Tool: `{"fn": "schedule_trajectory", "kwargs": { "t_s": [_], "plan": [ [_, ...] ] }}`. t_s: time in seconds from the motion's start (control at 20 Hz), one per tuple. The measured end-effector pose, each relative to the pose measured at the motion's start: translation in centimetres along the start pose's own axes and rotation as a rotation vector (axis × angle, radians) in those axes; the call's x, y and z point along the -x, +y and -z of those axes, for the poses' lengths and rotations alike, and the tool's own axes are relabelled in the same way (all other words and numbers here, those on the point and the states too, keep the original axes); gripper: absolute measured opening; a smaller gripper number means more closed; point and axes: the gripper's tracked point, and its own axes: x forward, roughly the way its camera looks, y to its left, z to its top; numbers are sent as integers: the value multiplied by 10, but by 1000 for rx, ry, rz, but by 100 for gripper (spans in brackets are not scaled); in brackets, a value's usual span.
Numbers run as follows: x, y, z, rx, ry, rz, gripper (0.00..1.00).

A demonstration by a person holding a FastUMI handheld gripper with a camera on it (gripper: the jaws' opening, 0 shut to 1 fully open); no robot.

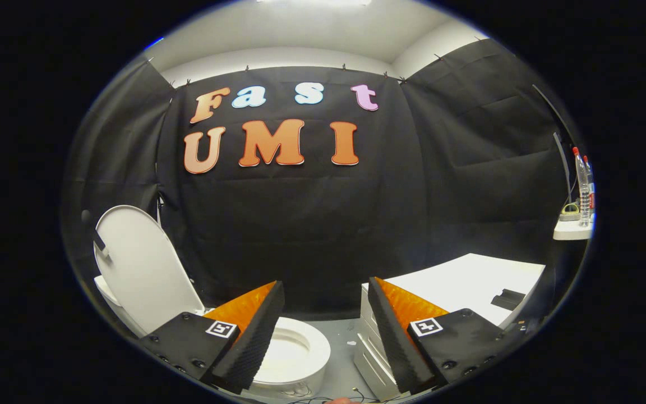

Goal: Open the toilet lid.

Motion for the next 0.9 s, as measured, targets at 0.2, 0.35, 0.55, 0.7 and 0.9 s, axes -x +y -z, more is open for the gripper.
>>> {"fn": "schedule_trajectory", "kwargs": {
  "t_s": [0.2,0.35,0.55,0.7,0.9],
  "plan": [
    [-1,-5,0,-5,-4,12,96],
    [-1,-7,0,-5,-9,22,96],
    [-1,-5,1,-6,-3,22,96],
    [-1,-4,2,-3,-2,23,96],
    [0,-3,2,3,-3,26,96]
  ]
}}
